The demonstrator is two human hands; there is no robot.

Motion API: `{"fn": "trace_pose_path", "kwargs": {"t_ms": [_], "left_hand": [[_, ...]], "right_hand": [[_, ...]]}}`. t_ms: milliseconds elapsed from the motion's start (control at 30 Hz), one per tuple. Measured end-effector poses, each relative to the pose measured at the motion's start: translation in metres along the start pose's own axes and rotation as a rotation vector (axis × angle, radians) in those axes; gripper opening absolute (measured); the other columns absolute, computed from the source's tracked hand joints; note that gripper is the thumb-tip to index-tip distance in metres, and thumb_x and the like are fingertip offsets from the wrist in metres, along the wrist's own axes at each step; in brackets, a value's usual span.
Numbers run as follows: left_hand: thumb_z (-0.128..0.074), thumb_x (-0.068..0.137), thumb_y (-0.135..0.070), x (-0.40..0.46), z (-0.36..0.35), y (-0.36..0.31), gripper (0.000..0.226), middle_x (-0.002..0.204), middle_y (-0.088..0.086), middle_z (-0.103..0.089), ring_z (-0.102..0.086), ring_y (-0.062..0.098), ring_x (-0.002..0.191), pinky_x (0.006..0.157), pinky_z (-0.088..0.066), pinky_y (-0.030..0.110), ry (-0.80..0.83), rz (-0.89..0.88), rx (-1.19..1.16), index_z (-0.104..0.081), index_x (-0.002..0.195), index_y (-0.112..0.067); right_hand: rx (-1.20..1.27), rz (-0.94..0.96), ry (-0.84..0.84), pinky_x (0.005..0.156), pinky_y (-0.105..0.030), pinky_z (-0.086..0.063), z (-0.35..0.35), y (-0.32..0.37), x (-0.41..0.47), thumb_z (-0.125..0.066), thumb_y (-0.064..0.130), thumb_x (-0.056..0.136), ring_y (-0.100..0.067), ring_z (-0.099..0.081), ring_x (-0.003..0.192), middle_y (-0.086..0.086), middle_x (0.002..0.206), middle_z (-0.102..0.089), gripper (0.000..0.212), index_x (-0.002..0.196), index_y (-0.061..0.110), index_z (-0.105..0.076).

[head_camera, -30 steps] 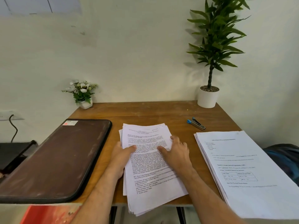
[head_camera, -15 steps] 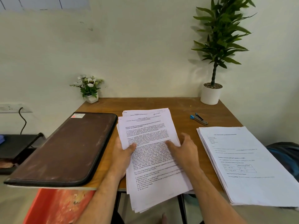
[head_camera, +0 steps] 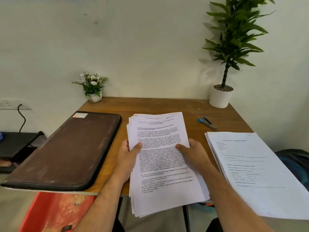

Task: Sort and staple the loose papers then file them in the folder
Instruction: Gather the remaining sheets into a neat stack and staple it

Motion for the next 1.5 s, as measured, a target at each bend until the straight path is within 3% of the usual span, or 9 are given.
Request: {"fn": "trace_pose_path", "kwargs": {"t_ms": [100, 200, 400, 600, 767, 1033, 1267, 1367, 1500], "left_hand": [[-0.068, 0.097, -0.014, 0.004, -0.007, 0.001, 0.022, 0.104, 0.003, -0.078, -0.076, 0.029, 0.094, 0.086, -0.061, 0.052, 0.032, 0.079, -0.003, -0.067, 0.119, -0.017], [-0.071, 0.093, -0.009, 0.005, -0.012, -0.003, 0.027, 0.107, 0.008, -0.078, -0.075, 0.033, 0.095, 0.085, -0.06, 0.055, 0.054, 0.119, -0.074, -0.067, 0.119, -0.017], [-0.071, 0.09, -0.001, 0.009, -0.016, -0.057, 0.033, 0.108, 0.008, -0.077, -0.075, 0.031, 0.098, 0.085, -0.061, 0.052, 0.005, -0.13, -0.128, -0.067, 0.122, -0.011], [-0.071, 0.091, -0.004, 0.003, -0.047, -0.162, 0.029, 0.11, 0.005, -0.077, -0.074, 0.026, 0.102, 0.08, -0.062, 0.038, 0.087, -0.474, -0.054, -0.066, 0.117, -0.017], [-0.084, 0.078, -0.026, 0.004, -0.043, -0.172, 0.054, 0.117, 0.004, -0.075, -0.072, 0.024, 0.109, 0.092, -0.059, 0.042, 0.137, -0.49, 0.017, -0.064, 0.127, -0.014], [-0.072, 0.091, -0.01, 0.009, -0.049, -0.167, 0.02, 0.107, 0.009, -0.078, -0.075, 0.028, 0.1, 0.084, -0.06, 0.042, 0.154, -0.446, -0.003, -0.071, 0.111, -0.012], [-0.073, 0.087, -0.025, 0.004, -0.051, -0.211, 0.037, 0.107, 0.015, -0.076, -0.074, 0.033, 0.1, 0.089, -0.059, 0.049, 0.161, -0.537, 0.009, -0.068, 0.114, 0.0], [-0.069, 0.09, -0.035, 0.002, -0.054, -0.22, 0.022, 0.097, 0.012, -0.078, -0.075, 0.031, 0.091, 0.086, -0.06, 0.051, 0.13, -0.57, 0.066, -0.074, 0.096, -0.014], [-0.069, 0.095, -0.019, -0.003, -0.052, -0.234, 0.004, 0.089, 0.005, -0.078, -0.075, 0.025, 0.084, 0.074, -0.062, 0.04, 0.114, -0.603, 0.02, -0.071, 0.093, -0.016]], "right_hand": [[0.037, 0.048, -0.018, 0.066, -0.026, -0.06, 0.0, 0.011, -0.003, -0.066, 0.027, 0.096, -0.011, -0.074, 0.088, 0.01, 0.11, -0.073, 0.017, 0.111, 0.023, -0.06], [0.164, 0.052, 0.039, 0.075, -0.038, -0.062, -0.005, 0.018, -0.006, -0.069, 0.019, 0.094, -0.019, -0.075, 0.093, 0.005, 0.11, -0.074, 0.022, 0.114, 0.023, -0.06], [0.346, 0.074, 0.135, 0.074, -0.041, -0.062, -0.002, 0.056, -0.009, -0.069, 0.011, 0.092, -0.03, -0.075, 0.094, -0.007, 0.109, -0.075, 0.025, 0.116, 0.009, -0.064], [0.382, 0.371, 0.003, 0.087, -0.048, -0.057, 0.032, 0.132, -0.005, -0.074, 0.01, 0.087, -0.03, -0.074, 0.098, -0.009, 0.108, -0.076, 0.029, 0.115, 0.004, -0.068], [0.418, 0.45, 0.003, 0.081, -0.039, -0.06, 0.029, 0.144, -0.01, -0.075, 0.009, 0.084, -0.029, -0.073, 0.098, -0.009, 0.108, -0.076, 0.031, 0.114, 0.001, -0.07], [0.419, 0.456, -0.067, 0.071, -0.036, -0.062, 0.039, 0.151, -0.011, -0.076, 0.009, 0.085, -0.025, -0.076, 0.087, -0.003, 0.097, -0.078, 0.018, 0.102, 0.009, -0.071], [0.472, 0.523, -0.058, 0.077, -0.041, -0.061, 0.056, 0.178, -0.009, -0.076, 0.018, 0.083, -0.034, -0.074, 0.092, -0.014, 0.102, -0.076, 0.032, 0.111, 0.004, -0.07], [0.417, 0.534, -0.062, 0.078, -0.045, -0.062, 0.057, 0.191, -0.007, -0.074, 0.016, 0.087, -0.034, -0.074, 0.09, -0.014, 0.099, -0.077, 0.03, 0.112, 0.0, -0.07], [0.383, 0.582, -0.07, 0.077, -0.046, -0.061, 0.058, 0.207, -0.013, -0.074, 0.017, 0.088, -0.034, -0.074, 0.091, -0.014, 0.1, -0.076, 0.028, 0.111, 0.002, -0.07]]}}
Point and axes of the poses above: each hand's wrist, its own x-axis towards the middle knuckle, its own z-axis out of the back of the hand, y = z × x, the point moved 10 cm from there along x, towards the middle knuckle
